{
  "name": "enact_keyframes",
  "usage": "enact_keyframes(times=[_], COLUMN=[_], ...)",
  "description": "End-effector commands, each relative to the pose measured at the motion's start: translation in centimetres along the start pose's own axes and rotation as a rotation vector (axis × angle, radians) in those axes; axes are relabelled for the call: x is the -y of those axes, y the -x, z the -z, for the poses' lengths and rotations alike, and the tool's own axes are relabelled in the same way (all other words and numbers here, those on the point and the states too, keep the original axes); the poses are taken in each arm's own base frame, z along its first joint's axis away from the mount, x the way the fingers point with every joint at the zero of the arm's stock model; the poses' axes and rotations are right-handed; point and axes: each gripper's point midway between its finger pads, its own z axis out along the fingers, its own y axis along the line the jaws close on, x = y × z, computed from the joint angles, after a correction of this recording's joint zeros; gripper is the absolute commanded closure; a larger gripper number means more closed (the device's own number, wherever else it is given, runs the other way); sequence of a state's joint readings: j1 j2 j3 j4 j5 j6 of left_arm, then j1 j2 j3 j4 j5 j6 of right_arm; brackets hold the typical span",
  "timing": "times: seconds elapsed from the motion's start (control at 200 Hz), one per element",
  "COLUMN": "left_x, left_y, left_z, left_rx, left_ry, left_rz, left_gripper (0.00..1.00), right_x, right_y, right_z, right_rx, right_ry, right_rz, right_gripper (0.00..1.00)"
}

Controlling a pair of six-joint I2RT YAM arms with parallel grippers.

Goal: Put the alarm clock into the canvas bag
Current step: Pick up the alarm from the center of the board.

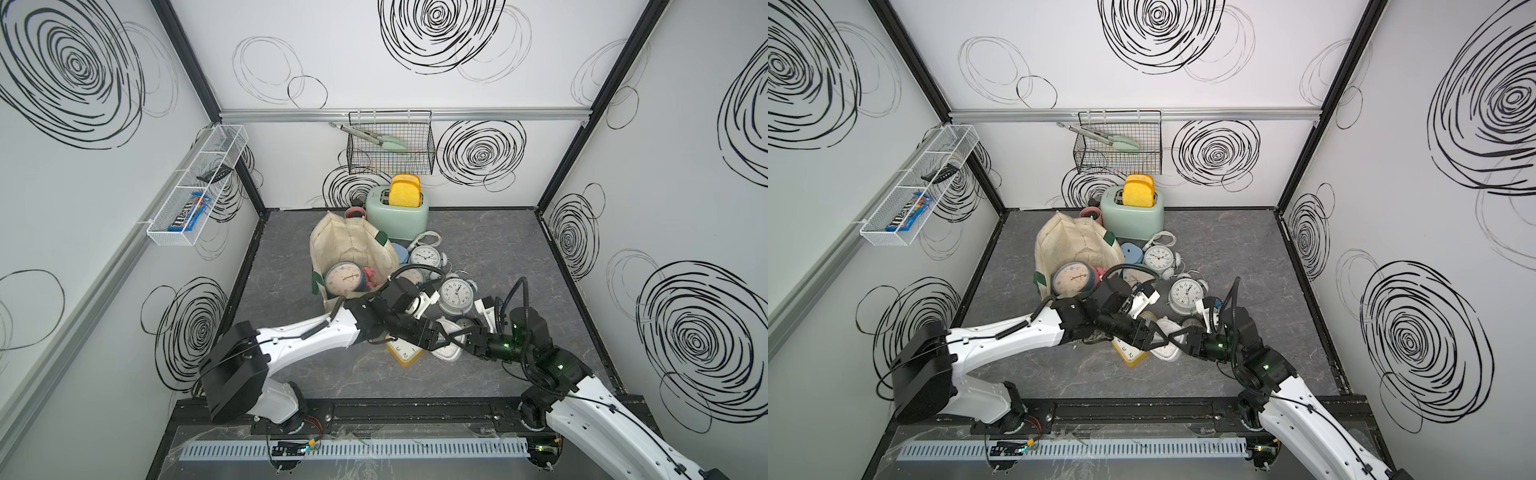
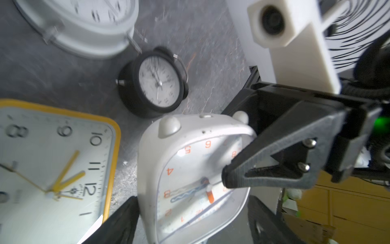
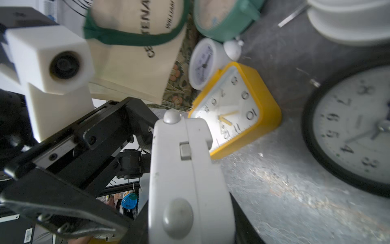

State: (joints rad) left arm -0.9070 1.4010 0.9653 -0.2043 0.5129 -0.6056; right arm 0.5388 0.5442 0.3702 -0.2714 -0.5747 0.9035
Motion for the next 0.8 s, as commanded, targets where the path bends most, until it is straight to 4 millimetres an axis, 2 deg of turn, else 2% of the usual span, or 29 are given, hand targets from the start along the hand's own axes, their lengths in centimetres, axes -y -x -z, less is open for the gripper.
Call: enact_keyframes(times=[0.0, 0.045, 0.07, 0.155, 0.31, 0.45, 0.525, 0.795], left_x=[2.1, 2.2, 2.0, 1.6, 1.3, 1.7, 2.2, 5.4], left_y=[3.8, 4.7, 5.3, 6.7, 8.2, 9.2, 9.6, 11.5], left_z=[4.9, 6.8, 7.8, 10.7, 14.4, 16.5, 17.1, 19.1], left_rx=[0.145, 0.189, 0.216, 0.293, 0.375, 0.418, 0.431, 0.511], left_ry=[0.001, 0.008, 0.017, 0.030, 0.001, -0.049, -0.084, -0.250], left_rz=[-0.107, -0.123, -0.128, -0.140, -0.138, -0.144, -0.146, -0.181], left_gripper=[0.05, 0.00, 0.03, 0.04, 0.04, 0.04, 0.04, 0.04], right_x=[-2.7, -3.5, -4.0, -5.4, -8.1, -9.8, -10.4, -11.1], right_y=[2.6, 3.7, 4.2, 6.1, 8.8, 10.2, 10.7, 11.7], right_z=[0.8, 1.2, 1.3, 1.8, 2.6, 3.0, 3.3, 4.3], right_rx=[0.073, 0.100, 0.111, 0.150, 0.195, 0.225, 0.241, 0.246], right_ry=[0.040, 0.050, 0.056, 0.064, 0.115, 0.161, 0.181, 0.251], right_rz=[0.107, 0.135, 0.148, 0.189, 0.254, 0.291, 0.308, 0.341], right_gripper=[0.73, 0.75, 0.75, 0.76, 0.77, 0.78, 0.78, 0.78])
